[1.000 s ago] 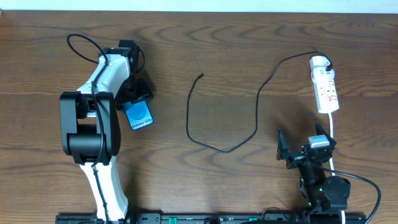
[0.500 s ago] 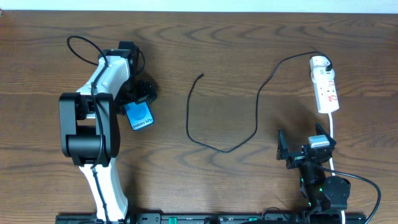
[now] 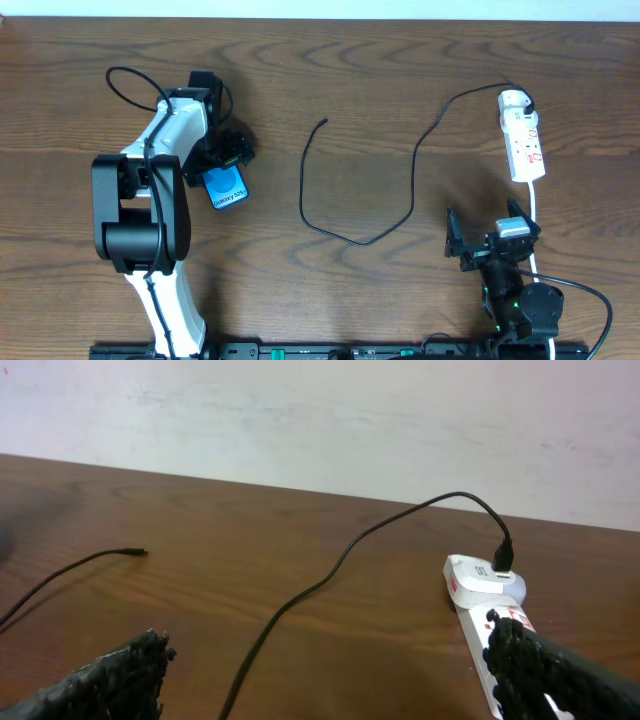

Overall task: Plug charger to phone and switch on socket
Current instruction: 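Lower the left gripper and grasp the phone's bottom edge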

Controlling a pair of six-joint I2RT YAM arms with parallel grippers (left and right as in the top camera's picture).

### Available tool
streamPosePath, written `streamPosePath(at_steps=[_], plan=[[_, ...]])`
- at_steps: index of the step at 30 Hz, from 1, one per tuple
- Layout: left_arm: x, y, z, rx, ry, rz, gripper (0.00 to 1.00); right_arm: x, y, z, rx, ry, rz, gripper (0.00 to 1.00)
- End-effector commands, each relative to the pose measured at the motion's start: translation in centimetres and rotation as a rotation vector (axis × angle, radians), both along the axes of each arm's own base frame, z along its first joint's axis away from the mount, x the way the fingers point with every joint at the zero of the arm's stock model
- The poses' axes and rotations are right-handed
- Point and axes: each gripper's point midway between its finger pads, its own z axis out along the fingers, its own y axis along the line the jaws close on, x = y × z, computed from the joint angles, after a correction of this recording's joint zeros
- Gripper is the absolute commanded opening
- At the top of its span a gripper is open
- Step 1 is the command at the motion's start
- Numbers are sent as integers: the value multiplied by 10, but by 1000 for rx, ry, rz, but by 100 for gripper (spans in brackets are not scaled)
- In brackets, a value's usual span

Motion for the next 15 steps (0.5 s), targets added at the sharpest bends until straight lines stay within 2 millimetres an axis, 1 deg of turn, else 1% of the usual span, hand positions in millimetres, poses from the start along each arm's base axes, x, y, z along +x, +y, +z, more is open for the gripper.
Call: streamPosePath(at_steps=[1, 10, 15], plan=[[-27, 3, -37, 19, 114, -23, 97, 0, -2, -1, -10, -2, -10, 99], [-22, 4, -41, 18, 86, -22, 96, 0, -2, -1, -10, -2, -10, 99], [-30, 12, -49, 18, 98, 1, 96, 0, -2, -1, -10, -2, -10, 99]])
